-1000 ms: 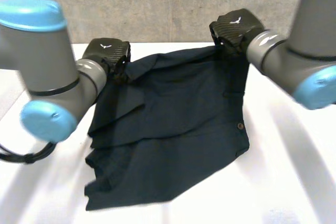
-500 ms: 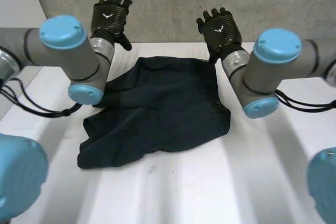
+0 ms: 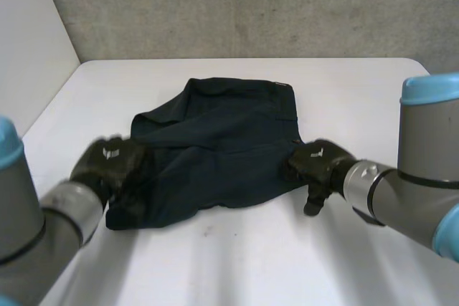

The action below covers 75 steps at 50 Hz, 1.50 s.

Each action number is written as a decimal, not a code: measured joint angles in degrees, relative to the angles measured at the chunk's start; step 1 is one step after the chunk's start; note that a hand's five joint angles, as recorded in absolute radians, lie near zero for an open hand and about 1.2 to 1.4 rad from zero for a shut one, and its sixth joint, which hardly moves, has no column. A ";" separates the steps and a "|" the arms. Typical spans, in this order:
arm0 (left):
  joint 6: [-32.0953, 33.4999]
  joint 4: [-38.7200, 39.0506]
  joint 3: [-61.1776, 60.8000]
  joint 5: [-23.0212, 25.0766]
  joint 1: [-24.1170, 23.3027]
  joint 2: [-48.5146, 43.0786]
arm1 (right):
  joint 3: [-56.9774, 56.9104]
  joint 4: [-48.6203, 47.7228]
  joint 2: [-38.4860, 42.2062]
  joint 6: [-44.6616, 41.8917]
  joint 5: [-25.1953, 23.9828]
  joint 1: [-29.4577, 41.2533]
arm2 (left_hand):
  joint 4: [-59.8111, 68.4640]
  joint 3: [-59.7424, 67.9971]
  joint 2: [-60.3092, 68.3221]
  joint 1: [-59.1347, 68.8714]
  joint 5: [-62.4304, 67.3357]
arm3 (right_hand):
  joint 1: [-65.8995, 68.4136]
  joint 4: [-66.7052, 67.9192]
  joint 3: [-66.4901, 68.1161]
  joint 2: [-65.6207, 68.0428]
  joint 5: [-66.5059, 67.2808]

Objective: Fold the shorts.

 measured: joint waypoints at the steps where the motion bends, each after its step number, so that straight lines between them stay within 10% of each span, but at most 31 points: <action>1: 0.00 0.00 0.00 0.00 0.00 0.00 | 0.00 0.00 0.00 0.00 0.00 0.00 | 0.00 0.00 0.00 0.00 0.00 | 0.00 0.00 0.00 0.00 0.00; 37: 1.08 15.27 -1.49 -1.69 2.06 -16.70 | -12.19 -20.84 19.47 -0.18 1.73 0.46 | -1.70 -1.80 -1.79 -2.05 -1.46 | -9.32 0.00 -11.42 -11.05 -9.04; 47: 2.49 17.43 -0.76 -1.57 1.82 -17.27 | -15.76 -23.78 23.33 -0.78 2.52 0.67 | 24.14 24.65 24.78 21.99 23.60 | 4.13 0.00 4.89 5.07 5.10; 49: 2.69 18.60 -0.76 -1.56 1.79 -16.96 | -16.92 -25.85 24.76 -1.96 2.89 0.99 | 32.80 32.70 32.97 28.48 32.15 | 19.97 0.00 23.99 25.47 24.31; 58: 2.71 19.08 -0.70 -1.42 1.90 -14.36 | -17.86 -27.80 23.07 -4.73 6.63 1.55 | 38.04 37.21 37.65 30.89 36.46 | 22.26 0.00 27.88 27.35 26.26; 67: 3.93 15.29 -0.60 -0.88 2.17 -7.44 | -15.93 -16.14 12.40 -5.18 7.00 1.13 | 38.05 37.26 37.74 30.90 36.46 | 22.49 0.00 28.05 27.35 28.18; 75: 7.99 -1.08 0.09 -0.69 1.84 -0.45 | -14.23 13.79 2.80 -11.01 5.06 -1.15 | 38.05 37.27 37.76 31.42 36.46 | 22.49 0.00 28.05 27.90 28.18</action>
